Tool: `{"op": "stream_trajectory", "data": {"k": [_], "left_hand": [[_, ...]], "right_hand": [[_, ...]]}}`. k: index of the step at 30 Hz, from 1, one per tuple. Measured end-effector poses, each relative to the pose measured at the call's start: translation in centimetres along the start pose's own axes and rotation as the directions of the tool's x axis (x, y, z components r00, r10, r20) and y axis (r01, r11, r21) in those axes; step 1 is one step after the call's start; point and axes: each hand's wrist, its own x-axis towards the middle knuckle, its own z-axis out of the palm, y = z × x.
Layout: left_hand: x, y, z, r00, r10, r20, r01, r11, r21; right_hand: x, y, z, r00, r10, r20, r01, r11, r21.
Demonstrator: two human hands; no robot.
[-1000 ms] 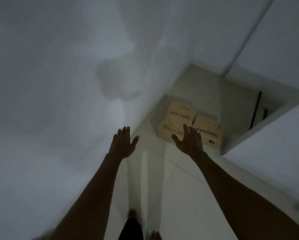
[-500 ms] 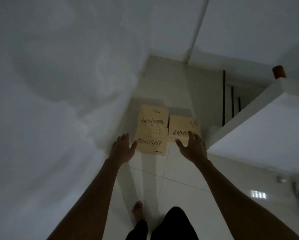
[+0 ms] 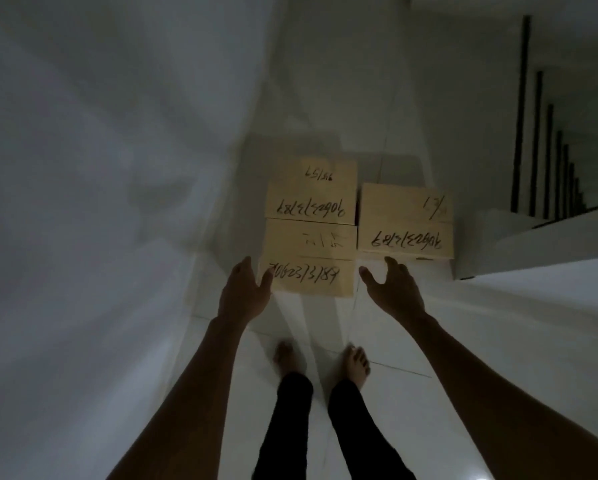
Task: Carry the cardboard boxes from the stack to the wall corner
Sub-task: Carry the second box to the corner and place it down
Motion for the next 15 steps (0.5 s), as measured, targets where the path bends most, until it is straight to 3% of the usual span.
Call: {"op": "stream_trajectory", "data": {"k": [7, 11, 15], "left_hand": [[18.7, -7.4, 11.3, 0.993, -0.106, 0.042, 0.106, 0.994, -0.007], [25.6, -10.2, 16.1, 0.986, -0.164, 0.031, 0.167, 0.974, -0.154], [28.1, -12.2, 18.4, 0.970, -0.193, 0.145, 0.234, 0.897, -0.375]], "right_hand": [[15.1, 5.8, 14.1, 0.982, 0.148, 0.116, -0.151, 0.988, 0.021], [21.2, 7.3, 19.4, 0.969, 0.231, 0.091, -0.243, 0.956, 0.165], [23.6, 7.5, 22.5, 0.959, 0.271, 0.079, -0.280, 0.874, 0.398]]}}
